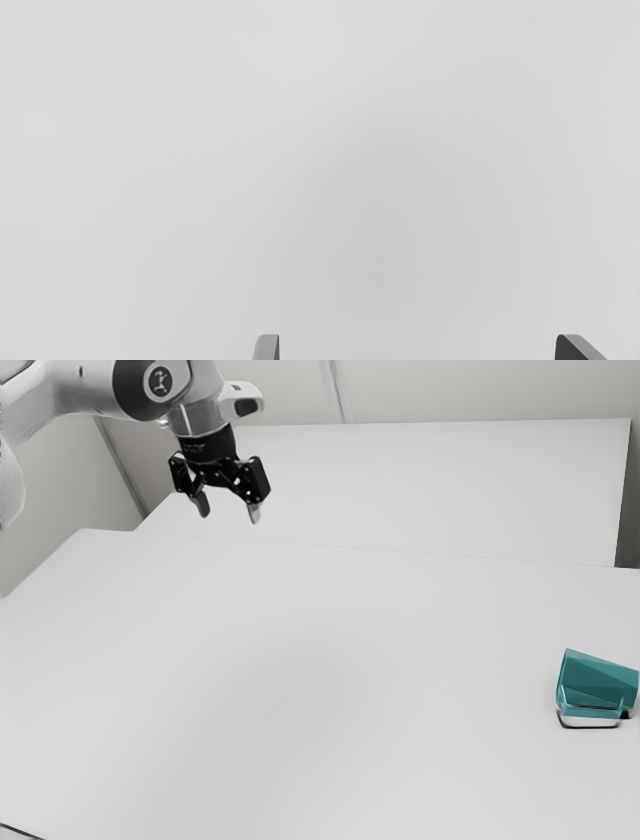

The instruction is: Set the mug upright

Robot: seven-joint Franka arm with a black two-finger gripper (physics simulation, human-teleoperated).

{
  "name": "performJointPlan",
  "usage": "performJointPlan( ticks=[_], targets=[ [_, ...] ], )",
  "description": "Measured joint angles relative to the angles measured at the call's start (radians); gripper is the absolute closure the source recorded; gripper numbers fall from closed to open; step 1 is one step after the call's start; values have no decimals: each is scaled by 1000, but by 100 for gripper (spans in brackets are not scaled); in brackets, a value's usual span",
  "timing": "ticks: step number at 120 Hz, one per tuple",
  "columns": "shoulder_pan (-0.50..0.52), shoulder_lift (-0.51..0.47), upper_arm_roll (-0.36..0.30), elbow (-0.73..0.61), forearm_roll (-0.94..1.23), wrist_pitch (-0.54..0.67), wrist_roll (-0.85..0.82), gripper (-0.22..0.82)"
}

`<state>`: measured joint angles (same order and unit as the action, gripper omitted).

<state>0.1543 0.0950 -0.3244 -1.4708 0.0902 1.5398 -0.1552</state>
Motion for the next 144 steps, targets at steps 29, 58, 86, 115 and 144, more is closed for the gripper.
performJointPlan(
  ticks=[29,58,86,115,144],
  targets=[
    [29,5,6,-3,-47,17,-10,0],
    [60,-3,7,-131,-274,100,-13,0],
    [38,26,-17,-262,-472,297,-12,0],
    [5,147,-73,-260,-565,485,-13,0],
    [-41,275,-102,-245,-672,562,-18,0]
  ],
)
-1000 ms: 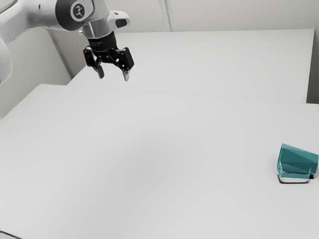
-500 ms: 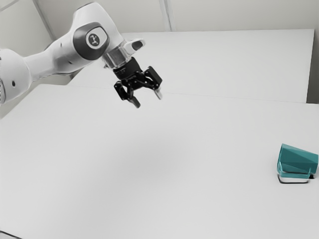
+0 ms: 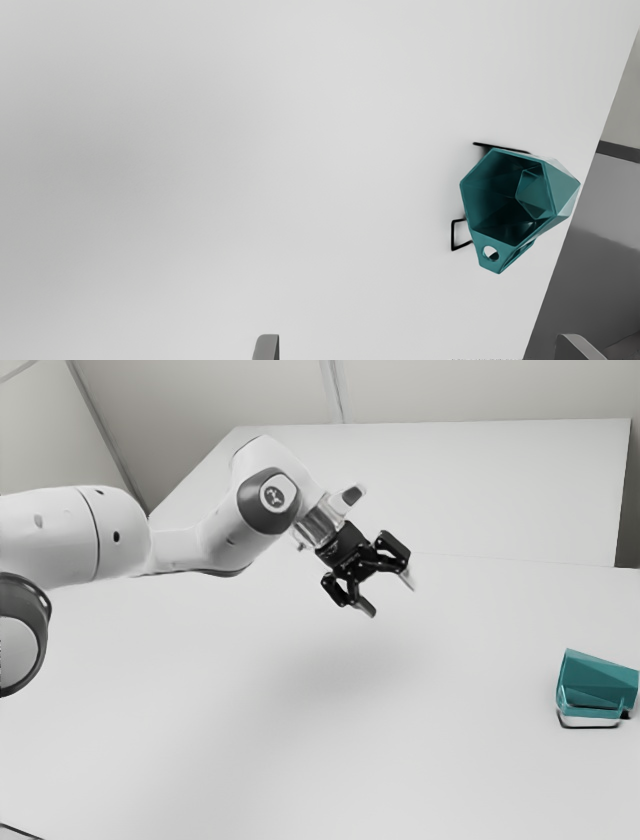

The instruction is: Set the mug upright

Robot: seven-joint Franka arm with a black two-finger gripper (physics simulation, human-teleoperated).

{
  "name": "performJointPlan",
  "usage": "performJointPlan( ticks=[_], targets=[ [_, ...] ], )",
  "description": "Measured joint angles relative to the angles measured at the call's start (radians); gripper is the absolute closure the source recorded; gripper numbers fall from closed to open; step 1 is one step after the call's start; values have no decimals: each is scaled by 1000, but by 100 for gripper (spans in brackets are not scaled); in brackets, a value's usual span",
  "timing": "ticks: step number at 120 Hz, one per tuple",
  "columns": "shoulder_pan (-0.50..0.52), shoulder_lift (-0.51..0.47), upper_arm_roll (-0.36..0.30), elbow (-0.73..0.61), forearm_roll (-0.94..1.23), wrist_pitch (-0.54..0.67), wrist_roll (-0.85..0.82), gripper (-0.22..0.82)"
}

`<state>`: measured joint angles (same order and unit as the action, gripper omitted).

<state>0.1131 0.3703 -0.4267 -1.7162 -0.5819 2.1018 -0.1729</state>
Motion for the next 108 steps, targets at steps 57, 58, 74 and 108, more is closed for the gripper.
performJointPlan(
  ticks=[57,58,74,108],
  targets=[
    [-204,227,-2,99,-301,254,228,0],
    [-207,232,-2,102,-306,257,233,0],
    [-262,289,-2,139,-352,286,303,0],
    [-375,408,5,291,-420,329,409,0]
  ],
)
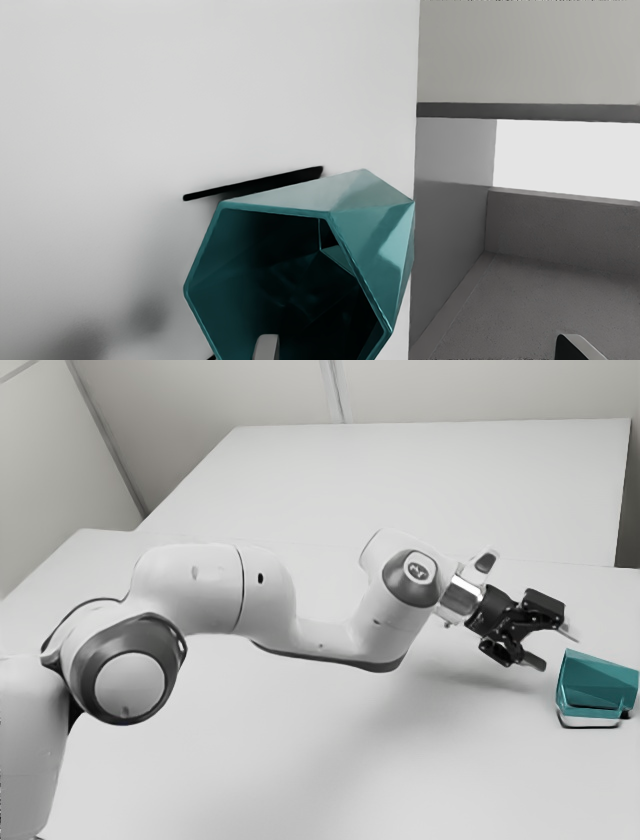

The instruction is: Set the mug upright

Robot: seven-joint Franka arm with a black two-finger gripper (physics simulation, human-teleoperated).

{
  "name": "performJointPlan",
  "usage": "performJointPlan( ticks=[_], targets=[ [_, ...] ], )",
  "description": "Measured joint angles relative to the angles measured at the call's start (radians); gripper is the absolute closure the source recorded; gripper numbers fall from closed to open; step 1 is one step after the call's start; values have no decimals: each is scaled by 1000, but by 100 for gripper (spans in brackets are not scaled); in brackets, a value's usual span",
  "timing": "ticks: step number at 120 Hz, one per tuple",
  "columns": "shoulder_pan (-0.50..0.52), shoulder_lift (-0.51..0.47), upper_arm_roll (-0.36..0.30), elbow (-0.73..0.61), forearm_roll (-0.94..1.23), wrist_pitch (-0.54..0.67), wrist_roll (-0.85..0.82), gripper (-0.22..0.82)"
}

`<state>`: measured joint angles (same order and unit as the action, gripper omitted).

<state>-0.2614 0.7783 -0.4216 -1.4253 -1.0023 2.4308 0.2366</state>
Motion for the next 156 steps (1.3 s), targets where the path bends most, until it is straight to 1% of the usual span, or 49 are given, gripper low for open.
performJointPlan(
  ticks=[14,31,55,76,98,122,136,156],
  targets=[
    [-25,50,-1,47,-19,8,31,0],
    [-41,72,-6,61,-38,13,62,0],
    [-67,110,-7,123,-59,15,95,1],
    [-68,122,-7,121,-105,12,121,18],
    [-59,122,-14,117,-138,6,153,42],
    [-59,119,-18,121,-144,-2,183,64],
    [-59,116,-17,125,-144,-5,201,71],
    [-58,106,-17,124,-141,-5,222,75]
  ],
)
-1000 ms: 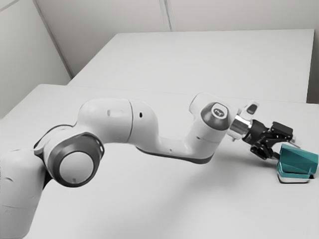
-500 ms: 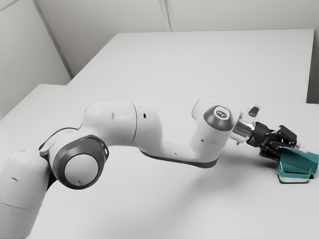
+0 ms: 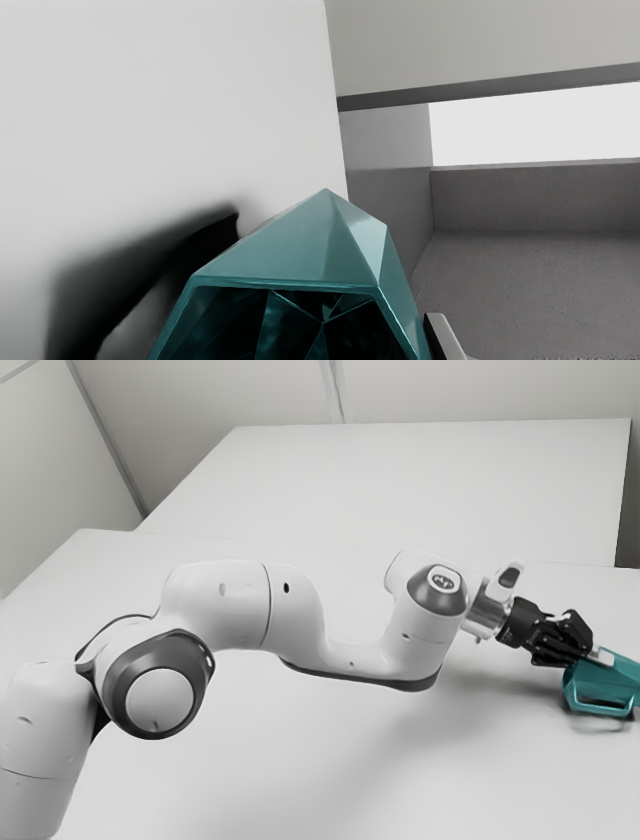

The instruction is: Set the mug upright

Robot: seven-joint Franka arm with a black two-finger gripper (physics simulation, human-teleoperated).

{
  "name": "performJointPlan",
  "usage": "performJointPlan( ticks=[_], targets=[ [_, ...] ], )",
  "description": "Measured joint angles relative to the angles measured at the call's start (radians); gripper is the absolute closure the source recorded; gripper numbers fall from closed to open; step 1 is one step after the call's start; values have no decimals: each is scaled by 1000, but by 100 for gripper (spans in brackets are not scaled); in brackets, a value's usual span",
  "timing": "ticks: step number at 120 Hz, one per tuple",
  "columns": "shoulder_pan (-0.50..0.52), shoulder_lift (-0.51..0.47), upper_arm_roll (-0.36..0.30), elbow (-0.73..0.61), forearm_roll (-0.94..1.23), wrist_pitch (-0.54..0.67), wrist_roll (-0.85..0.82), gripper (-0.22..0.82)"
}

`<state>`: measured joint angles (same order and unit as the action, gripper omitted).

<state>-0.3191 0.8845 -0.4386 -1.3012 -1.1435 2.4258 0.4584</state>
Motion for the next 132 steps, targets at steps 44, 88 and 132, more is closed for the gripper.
performJointPlan(
  ticks=[44,88,132],
  targets=[
    [61,-275,85,-209,235,2,-19,77],
    [270,-609,118,-482,962,-140,-218,78],
    [394,-742,119,-646,1221,-215,-382,78]
  ],
)
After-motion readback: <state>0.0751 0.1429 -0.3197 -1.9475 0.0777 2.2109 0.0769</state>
